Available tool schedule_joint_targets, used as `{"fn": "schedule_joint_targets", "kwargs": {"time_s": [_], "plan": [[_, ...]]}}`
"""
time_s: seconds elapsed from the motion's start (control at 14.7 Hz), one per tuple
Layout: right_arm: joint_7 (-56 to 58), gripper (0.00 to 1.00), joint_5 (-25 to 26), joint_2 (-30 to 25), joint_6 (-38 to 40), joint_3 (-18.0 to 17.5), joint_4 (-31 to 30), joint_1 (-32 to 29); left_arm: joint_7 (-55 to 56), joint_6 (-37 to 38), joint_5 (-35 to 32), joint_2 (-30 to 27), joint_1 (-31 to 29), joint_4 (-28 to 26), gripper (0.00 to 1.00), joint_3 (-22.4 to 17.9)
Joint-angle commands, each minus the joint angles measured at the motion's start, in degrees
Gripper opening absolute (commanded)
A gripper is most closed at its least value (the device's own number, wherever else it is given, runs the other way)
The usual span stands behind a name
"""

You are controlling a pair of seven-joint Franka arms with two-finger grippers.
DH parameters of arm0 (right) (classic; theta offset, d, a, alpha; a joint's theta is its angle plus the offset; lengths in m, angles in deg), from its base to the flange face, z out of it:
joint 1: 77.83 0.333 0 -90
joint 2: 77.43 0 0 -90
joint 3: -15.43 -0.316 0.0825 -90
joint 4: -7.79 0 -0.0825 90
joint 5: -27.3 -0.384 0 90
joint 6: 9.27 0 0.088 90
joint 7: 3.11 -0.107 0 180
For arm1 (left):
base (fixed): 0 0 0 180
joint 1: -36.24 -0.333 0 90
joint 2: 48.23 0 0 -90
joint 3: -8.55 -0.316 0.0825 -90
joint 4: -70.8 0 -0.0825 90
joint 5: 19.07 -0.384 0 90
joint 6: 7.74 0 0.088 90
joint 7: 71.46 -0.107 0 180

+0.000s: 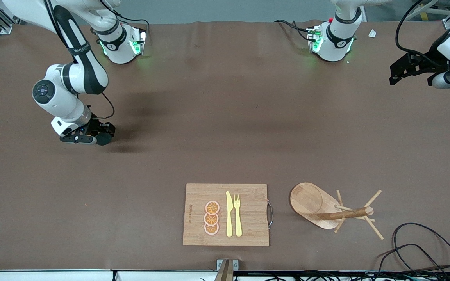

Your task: Pass cup and hang on rack

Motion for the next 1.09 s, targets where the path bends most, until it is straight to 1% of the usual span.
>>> {"fn": "schedule_joint_targets", "kwargs": {"time_s": [0.0,0.27,0.48,0.54,0.61,0.75,0.95,1.02], "plan": [[-0.11,0.43,-1.1,-0.99,-1.29,-0.3,-1.39,-0.61,-0.35,-0.4,-0.38,0.19,-0.07,0.38,1.0,0.0],[0.86,0.27,-1.01,0.33,-3.22,-0.3,-1.3,-1.76,-0.61,-0.22,-0.29,0.11,-0.6,0.21,1.0,0.0],[0.77,0.1,-1.1,0.68,-3.22,-0.3,-1.3,-1.93,-0.61,-0.14,-0.29,-0.07,-0.69,0.12,1.0,-0.09],[0.77,0.07,-1.01,0.77,-3.31,-0.3,-1.3,-1.85,-0.61,-0.14,-0.38,-0.07,-0.69,0.12,1.0,-0.17],[0.77,0.04,-1.01,0.86,-3.31,-0.3,-1.3,-1.84,-0.61,-0.05,-0.38,-0.07,-0.69,0.12,1.0,-0.26],[0.77,0.03,-1.01,0.95,-3.22,-0.3,-1.3,-1.84,-0.61,-0.14,-0.47,-0.07,-0.69,0.12,1.0,-0.35],[0.42,0.03,-1.1,0.51,-2.35,-0.38,-1.21,-1.15,-0.52,-0.22,-0.47,0.02,-0.69,0.2,1.0,-0.44],[-0.1,0.03,-1.1,-0.1,-1.21,-0.47,-1.13,0.08,-0.52,-0.31,-0.47,0.02,-0.69,0.29,1.0,-0.44]]}}
